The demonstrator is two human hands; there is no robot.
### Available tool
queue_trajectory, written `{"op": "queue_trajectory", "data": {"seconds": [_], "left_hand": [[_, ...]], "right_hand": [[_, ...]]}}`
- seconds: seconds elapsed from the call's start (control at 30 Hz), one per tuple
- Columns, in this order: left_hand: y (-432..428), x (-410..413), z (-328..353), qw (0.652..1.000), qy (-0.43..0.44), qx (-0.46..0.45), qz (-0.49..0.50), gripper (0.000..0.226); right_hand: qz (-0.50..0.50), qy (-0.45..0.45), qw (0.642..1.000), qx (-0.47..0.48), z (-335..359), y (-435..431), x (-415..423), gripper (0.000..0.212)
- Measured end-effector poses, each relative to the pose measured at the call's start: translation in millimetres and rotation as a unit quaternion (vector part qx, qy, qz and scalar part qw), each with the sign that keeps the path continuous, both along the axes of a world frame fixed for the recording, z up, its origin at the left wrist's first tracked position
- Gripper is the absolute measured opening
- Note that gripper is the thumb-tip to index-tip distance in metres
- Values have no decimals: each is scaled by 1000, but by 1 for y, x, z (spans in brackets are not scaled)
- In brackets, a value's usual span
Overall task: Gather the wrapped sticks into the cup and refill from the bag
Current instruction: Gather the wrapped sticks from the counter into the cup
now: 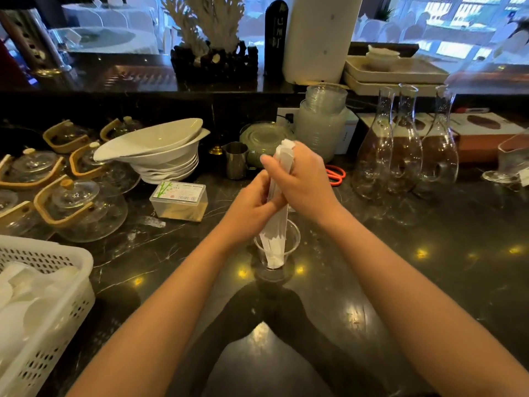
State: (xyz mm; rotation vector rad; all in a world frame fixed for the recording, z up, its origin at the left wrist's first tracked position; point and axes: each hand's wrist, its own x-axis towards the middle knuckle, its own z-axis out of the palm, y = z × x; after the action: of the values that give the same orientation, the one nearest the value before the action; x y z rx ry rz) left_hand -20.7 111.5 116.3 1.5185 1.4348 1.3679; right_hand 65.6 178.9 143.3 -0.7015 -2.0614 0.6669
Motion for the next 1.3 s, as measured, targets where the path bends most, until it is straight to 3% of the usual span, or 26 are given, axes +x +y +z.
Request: {"op": "queue_trajectory", "data": {"seconds": [0.1,0.27,0.37,0.7,0.83,1.0,1.17,1.3], "left_hand": [[16,-7,3,998,42,-11,33,35],[29,-16,-29,983,146,-97,58,28],[29,-18,-50,971,160,-168,61,15],[31,-22,-86,939,188,-266,113,29],[32,-20,-87,938,180,-270,122,28],[29,-22,-84,959,145,-211,119,19],[27,-29,-80,965,100,-178,166,21],[26,-33,-77,965,92,-171,174,27]], "right_hand": [[-15,-34,999,11,-1,15,-4,21],[9,-170,984,-44,-44,32,-8,34],[23,-224,970,-87,-64,34,-11,32],[44,-302,935,-178,-89,30,-13,51],[30,-298,932,-205,-93,29,-15,49],[29,-238,949,-205,-94,32,-11,26],[3,-210,955,-211,-88,33,-6,47],[-11,-185,958,-219,-83,33,-2,46]]}}
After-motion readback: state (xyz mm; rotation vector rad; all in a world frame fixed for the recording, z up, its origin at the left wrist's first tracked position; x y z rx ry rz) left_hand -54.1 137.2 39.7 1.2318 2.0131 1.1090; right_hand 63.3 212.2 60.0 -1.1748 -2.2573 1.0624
